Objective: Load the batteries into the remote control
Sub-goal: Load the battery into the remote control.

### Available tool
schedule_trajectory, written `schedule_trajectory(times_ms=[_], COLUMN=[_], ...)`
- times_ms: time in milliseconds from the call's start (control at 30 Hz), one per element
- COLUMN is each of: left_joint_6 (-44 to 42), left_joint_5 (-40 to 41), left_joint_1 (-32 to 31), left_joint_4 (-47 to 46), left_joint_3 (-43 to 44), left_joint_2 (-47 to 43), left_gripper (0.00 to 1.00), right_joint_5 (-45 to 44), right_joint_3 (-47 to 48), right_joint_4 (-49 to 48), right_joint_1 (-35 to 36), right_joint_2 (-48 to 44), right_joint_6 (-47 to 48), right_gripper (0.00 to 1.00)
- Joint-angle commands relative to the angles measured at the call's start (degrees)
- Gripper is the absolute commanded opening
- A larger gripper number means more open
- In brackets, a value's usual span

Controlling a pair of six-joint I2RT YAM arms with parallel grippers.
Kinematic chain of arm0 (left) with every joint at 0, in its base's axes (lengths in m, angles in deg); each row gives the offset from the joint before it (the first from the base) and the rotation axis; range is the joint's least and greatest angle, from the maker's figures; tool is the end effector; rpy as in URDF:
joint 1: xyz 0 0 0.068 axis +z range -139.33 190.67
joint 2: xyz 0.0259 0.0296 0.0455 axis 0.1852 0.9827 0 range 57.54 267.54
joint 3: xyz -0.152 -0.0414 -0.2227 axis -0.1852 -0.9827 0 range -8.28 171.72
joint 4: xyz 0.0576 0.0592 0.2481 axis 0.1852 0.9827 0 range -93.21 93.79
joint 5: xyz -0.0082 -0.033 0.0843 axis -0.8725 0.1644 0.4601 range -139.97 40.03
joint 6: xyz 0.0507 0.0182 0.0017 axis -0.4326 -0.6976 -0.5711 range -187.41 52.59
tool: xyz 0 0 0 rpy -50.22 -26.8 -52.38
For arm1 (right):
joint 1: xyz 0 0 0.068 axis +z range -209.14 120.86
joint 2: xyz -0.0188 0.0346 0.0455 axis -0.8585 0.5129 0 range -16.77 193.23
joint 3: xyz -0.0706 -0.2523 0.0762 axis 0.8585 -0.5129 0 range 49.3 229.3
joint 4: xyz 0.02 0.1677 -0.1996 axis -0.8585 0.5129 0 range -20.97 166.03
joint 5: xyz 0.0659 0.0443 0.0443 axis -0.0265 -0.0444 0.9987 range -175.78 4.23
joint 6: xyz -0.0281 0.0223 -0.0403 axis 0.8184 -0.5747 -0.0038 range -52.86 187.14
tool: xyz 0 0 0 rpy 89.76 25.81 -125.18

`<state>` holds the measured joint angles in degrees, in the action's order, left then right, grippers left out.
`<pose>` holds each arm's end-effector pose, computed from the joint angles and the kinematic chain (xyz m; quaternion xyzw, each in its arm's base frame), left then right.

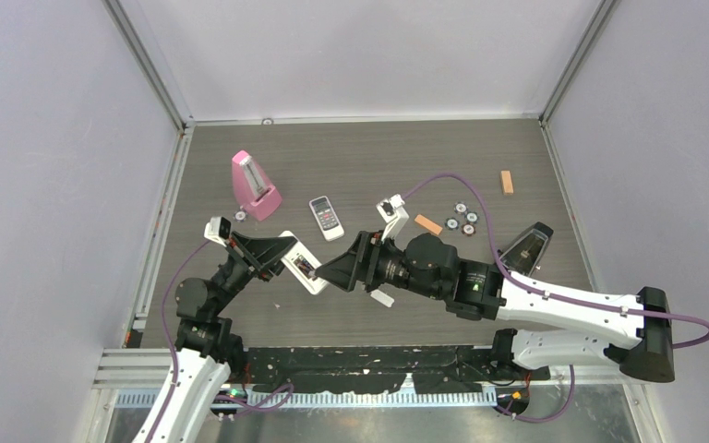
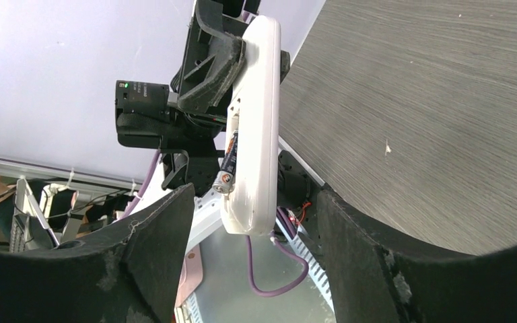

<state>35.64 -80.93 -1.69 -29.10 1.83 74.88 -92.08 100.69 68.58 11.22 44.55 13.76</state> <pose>0.1110 -0.0431 0.2544 -0.2473 0.5493 -0.7449 0.2867 0.0886 0.2370 0.3440 -0.0773 0.7589 0.5493 0.3412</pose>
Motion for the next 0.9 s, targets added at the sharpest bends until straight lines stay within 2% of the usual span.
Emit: schedule_trajectory(times_ms=[0,867], left_joint_6=[-0.31,-0.39], left_joint_5=[-0.03,-0.16], left_joint_1=[0.04,0.04], left_joint_4=[-2.19,-2.33], left_joint_3=[1.54,2.14], left_joint_2=[-0.47,-0.55], left_gripper=[0.00,0.00], right_joint_5=[-0.88,1.90], right_joint_3=[0.12,1.86], right_joint_4=[-2.76,-4.12], right_joint_1=[-0.38,-0.72], right_joint_2=[-1.00,4.38], right_joint_6=[-0.59,-1.18], right_gripper=[0.70,0.66])
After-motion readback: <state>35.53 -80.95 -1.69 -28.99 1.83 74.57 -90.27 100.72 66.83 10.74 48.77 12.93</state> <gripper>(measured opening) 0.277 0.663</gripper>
